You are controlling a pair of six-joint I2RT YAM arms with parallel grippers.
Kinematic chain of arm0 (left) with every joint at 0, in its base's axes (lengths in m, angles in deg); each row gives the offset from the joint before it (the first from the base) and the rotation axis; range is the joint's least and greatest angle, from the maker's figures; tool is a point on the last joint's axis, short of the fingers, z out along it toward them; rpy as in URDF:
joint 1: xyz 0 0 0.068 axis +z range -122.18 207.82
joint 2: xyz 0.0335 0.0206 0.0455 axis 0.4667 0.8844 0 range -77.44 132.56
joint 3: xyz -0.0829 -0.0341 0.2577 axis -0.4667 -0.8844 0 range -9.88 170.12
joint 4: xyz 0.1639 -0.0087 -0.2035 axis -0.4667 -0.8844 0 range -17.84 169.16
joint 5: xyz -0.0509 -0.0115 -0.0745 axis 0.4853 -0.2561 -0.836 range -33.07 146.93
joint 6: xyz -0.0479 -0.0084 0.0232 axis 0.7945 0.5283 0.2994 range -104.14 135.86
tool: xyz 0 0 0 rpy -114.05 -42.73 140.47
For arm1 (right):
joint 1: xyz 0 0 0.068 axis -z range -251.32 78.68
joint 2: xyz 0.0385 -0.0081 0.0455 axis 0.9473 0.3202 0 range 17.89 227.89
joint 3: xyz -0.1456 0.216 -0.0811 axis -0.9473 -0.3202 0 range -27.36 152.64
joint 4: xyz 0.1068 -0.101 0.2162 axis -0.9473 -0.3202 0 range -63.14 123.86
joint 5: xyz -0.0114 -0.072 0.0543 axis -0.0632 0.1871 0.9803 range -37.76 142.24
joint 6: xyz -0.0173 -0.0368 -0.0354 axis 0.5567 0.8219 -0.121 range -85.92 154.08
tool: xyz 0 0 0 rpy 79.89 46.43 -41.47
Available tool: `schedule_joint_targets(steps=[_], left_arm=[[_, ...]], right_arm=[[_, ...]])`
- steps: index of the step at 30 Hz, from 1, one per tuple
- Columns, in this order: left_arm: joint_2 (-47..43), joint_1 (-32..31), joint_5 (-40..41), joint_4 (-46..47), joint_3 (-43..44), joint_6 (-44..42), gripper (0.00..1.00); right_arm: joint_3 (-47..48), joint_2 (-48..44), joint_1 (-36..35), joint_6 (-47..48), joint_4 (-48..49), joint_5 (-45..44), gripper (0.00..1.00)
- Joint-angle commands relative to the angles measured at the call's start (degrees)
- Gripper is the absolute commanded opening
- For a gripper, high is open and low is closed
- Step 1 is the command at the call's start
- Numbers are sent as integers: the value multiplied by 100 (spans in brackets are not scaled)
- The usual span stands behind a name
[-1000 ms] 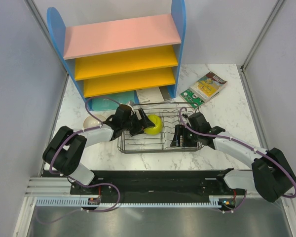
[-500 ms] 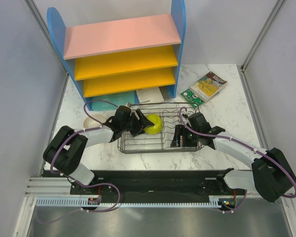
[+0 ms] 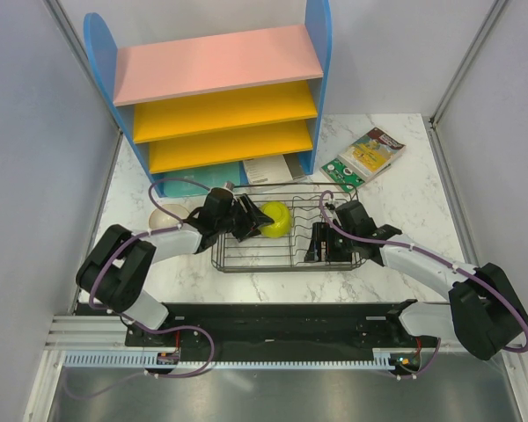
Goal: Unload the bowls from the dish rack
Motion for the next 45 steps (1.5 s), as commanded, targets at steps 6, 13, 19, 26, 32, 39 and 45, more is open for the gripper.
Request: schedule_joint_targets(steps=[6,13,19,26,32,39,45], left_arm=[[-562,-132,202,-543,-76,-377,2],[-976,-167,492,-1245,495,-763,2],[-923,-167,571,-1624,505,-1001,37],[-642,-167,616,-1519,276,-1159,74],[-414,-167,448,-1132,144,-1177,77],[-782,-167,299,1019,-1041,-835,79],[-651,-167,62,1162,-1077,-676,80]], right_arm=[[107,56,-15,48,-107,20,77],[213,118,-15,39,-108,29,77],[196,65,-15,39,-125,29,77],[143,21,-15,39,-143,38,77],[151,4,-15,31,-160,29,77],[143,-5,-15,31,-169,47,77],[134,39,-15,39,-169,55,77]])
